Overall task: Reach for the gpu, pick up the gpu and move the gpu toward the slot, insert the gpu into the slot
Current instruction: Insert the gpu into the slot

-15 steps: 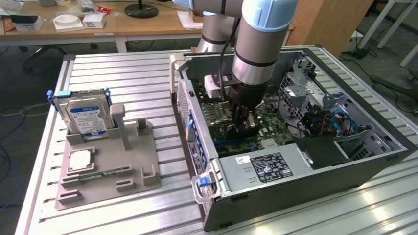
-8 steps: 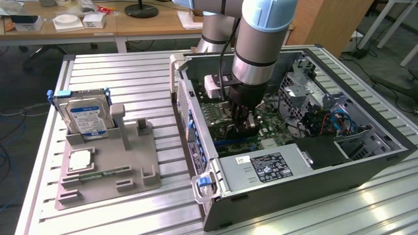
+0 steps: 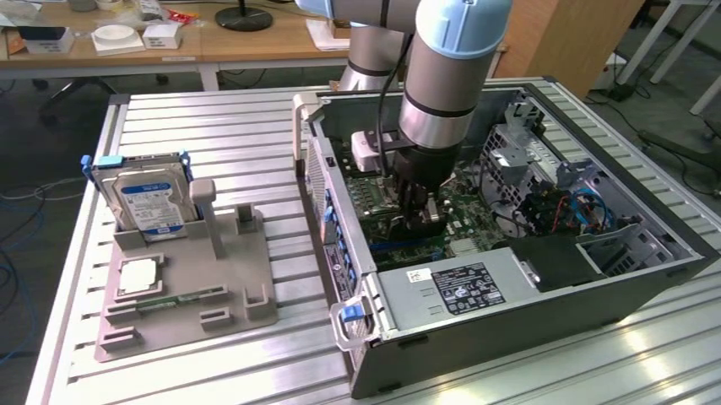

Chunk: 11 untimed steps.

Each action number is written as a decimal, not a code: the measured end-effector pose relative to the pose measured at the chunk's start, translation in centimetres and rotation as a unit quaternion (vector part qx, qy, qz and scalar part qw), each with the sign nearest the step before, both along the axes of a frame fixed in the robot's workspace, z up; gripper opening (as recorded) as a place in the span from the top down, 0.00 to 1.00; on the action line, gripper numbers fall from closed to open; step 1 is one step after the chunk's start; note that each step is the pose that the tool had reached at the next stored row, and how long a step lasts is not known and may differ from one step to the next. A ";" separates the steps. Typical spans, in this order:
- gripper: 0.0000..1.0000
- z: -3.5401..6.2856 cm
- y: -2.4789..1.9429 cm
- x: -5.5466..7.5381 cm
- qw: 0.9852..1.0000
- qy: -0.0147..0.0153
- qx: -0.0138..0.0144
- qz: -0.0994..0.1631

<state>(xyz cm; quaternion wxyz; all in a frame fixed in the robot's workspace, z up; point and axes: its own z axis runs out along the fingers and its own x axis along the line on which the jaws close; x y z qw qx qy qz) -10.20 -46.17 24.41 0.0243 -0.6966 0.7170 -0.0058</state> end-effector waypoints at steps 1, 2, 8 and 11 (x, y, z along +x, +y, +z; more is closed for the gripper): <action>0.74 -0.01 0.00 0.0 1.000 0.000 0.000 0.000; 0.74 -0.01 0.00 0.0 1.000 0.000 0.000 0.000; 0.74 -0.18 0.00 -0.1 1.000 0.000 0.000 0.000; 0.74 -0.18 0.00 -0.1 1.000 0.000 0.000 0.000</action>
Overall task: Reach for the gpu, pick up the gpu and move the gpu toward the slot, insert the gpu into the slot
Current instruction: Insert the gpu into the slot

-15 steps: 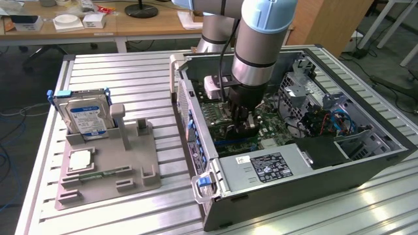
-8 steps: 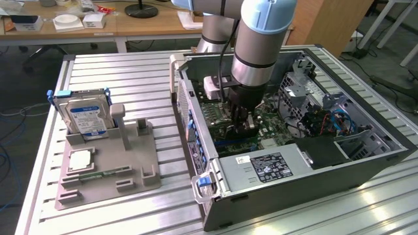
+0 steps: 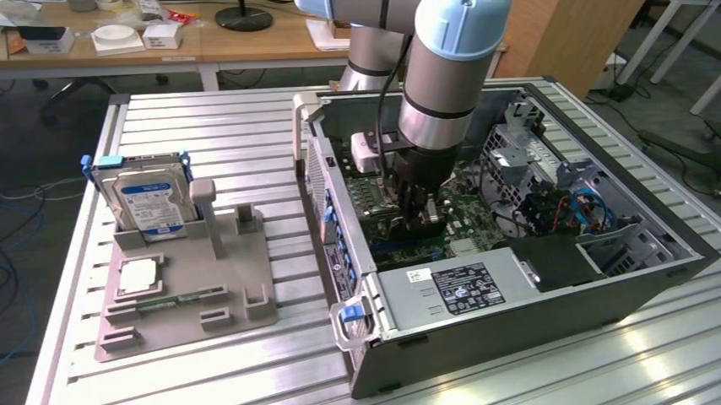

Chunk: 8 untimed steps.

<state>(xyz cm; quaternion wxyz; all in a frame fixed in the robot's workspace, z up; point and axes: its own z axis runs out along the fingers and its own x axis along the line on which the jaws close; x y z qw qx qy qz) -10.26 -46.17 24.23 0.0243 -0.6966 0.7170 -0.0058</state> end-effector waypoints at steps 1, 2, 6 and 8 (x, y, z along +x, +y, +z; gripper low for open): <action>0.74 0.00 0.00 0.0 1.000 0.000 0.000 0.000; 0.74 -0.01 0.00 0.0 1.000 0.000 0.000 0.000; 0.74 -0.15 0.00 0.0 1.000 0.000 0.000 0.000; 0.74 -0.15 0.00 0.0 1.000 0.000 0.000 0.000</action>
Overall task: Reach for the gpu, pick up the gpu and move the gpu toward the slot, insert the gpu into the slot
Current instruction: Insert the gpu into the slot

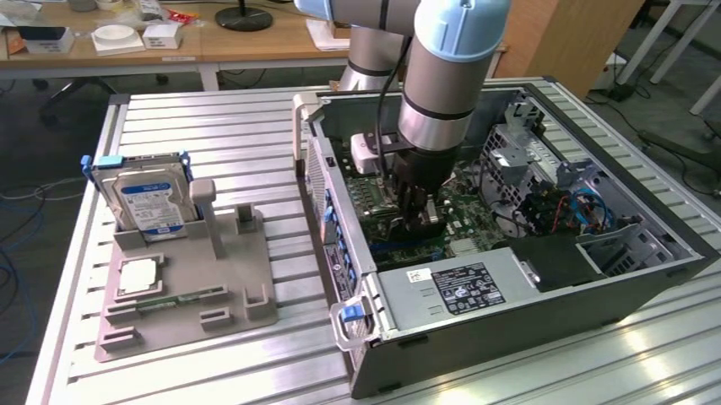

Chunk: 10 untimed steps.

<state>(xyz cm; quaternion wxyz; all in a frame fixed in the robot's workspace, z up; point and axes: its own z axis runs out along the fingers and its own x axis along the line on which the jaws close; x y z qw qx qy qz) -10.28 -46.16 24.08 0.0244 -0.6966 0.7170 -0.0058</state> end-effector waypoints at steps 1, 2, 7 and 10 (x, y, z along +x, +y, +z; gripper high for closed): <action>0.74 0.00 0.00 0.0 1.000 0.000 0.000 0.000; 0.74 0.00 0.00 0.0 1.000 0.000 0.000 0.000; 0.74 0.00 0.00 0.0 1.000 0.000 0.000 0.000; 0.74 -0.02 0.00 0.0 1.000 0.000 0.000 0.000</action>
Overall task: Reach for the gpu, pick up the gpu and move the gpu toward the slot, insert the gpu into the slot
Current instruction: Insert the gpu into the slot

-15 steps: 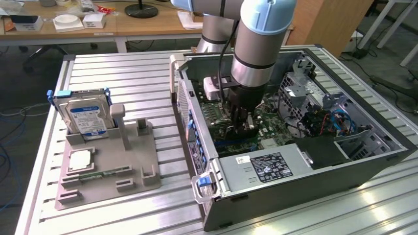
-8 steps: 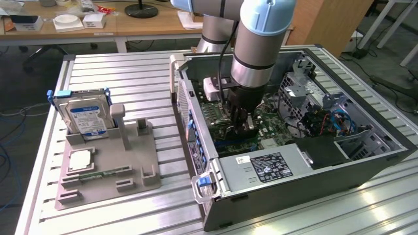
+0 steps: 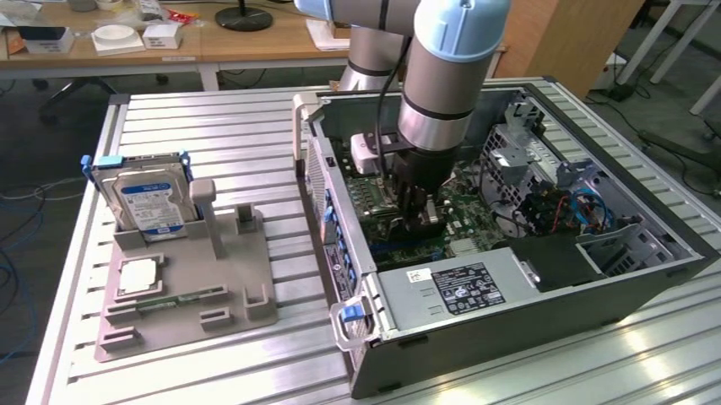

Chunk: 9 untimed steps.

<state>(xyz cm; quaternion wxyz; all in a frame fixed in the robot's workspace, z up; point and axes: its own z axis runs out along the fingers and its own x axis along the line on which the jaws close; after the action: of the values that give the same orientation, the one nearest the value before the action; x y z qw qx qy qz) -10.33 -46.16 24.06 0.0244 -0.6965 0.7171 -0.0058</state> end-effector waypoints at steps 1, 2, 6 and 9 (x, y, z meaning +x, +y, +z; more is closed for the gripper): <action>0.74 -0.09 0.00 -0.1 1.000 0.000 0.000 0.000; 0.74 -0.21 -0.01 -0.2 1.000 0.000 0.000 0.000; 0.74 -0.34 -0.01 -0.3 1.000 0.000 0.000 0.001; 0.74 -0.34 0.00 -0.3 1.000 0.000 0.000 0.000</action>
<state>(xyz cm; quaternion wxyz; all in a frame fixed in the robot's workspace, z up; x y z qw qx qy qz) -10.64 -46.16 23.72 0.0244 -0.6966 0.7171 -0.0057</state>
